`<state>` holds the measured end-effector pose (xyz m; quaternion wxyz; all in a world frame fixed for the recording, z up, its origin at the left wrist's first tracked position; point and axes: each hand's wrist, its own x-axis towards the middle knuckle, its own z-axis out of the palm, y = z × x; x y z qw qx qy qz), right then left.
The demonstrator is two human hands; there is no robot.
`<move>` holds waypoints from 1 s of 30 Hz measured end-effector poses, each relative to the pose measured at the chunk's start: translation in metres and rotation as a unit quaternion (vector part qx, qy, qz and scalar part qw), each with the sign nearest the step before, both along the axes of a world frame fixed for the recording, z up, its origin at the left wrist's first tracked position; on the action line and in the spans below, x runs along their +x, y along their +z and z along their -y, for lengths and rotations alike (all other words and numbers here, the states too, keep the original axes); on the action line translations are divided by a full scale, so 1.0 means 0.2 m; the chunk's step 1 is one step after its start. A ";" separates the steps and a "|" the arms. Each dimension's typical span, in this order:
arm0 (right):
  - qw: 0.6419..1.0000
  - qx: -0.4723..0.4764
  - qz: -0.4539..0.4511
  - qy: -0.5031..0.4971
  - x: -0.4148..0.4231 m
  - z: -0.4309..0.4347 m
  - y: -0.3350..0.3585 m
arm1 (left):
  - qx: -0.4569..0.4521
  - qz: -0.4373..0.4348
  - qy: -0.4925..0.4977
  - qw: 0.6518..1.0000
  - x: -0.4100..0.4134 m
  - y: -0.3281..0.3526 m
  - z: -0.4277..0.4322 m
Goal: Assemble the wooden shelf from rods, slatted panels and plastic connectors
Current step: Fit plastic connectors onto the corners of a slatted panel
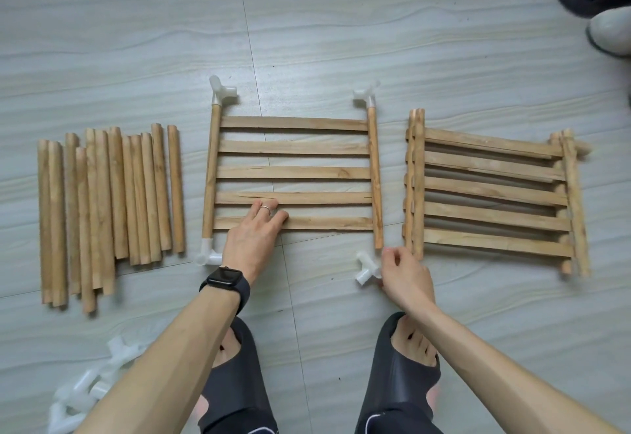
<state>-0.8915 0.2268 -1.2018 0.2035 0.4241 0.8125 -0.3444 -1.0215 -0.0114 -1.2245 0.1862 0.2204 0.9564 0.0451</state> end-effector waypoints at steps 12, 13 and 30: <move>0.934 0.172 0.042 0.311 0.09 0.03 -0.02 | -0.032 0.021 -0.011 0.999 -0.01 0.02 -0.01; 0.932 0.180 0.044 0.312 0.09 0.03 -0.02 | -0.038 0.019 -0.016 0.999 -0.01 0.02 -0.01; 0.947 0.211 -0.041 0.239 0.15 0.00 -0.05 | -0.053 -0.007 -0.046 0.998 -0.04 0.04 -0.02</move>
